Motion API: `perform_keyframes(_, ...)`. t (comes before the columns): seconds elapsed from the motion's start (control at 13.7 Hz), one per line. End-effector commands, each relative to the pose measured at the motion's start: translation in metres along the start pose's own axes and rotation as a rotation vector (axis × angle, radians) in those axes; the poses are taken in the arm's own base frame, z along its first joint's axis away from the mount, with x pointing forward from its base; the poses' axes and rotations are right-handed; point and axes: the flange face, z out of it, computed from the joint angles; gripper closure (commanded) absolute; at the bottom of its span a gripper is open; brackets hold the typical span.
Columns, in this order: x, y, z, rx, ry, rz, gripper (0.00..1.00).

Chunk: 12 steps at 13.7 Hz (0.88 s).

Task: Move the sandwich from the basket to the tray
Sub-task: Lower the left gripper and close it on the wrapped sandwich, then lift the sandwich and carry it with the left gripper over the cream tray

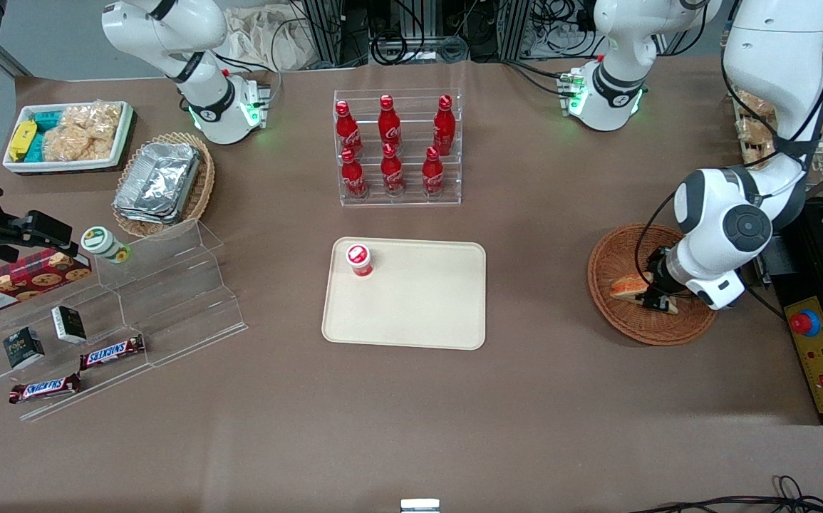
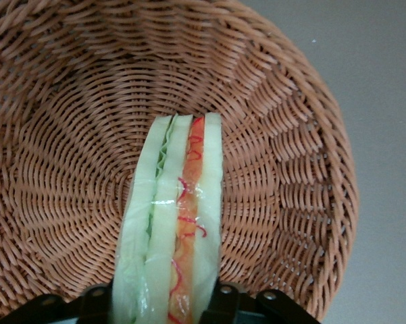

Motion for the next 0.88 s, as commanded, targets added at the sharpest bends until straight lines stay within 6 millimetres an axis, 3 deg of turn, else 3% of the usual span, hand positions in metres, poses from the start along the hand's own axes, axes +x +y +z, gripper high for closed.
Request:
perform_keyframes(0.0,0.002,0.01,-0.038,-0.009,0.029,0.002,1.0)
perform_keyframes(0.07,-0.003,0.017,-0.053,0.025,0.029,0.015,1.0)
perform_keyframes(0.37,-0.062,0.048,-0.12,0.112,0.021,0.187,1.0)
perform_keyframes(0.59,-0.127,0.066,-0.183,0.116,-0.004,0.463,1.0)
perform_keyframes(0.73,-0.166,0.077,-0.208,0.094,-0.039,0.775,1.0)
perform_keyframes(0.8,-0.197,0.076,-0.216,0.075,-0.04,0.898,1.0)
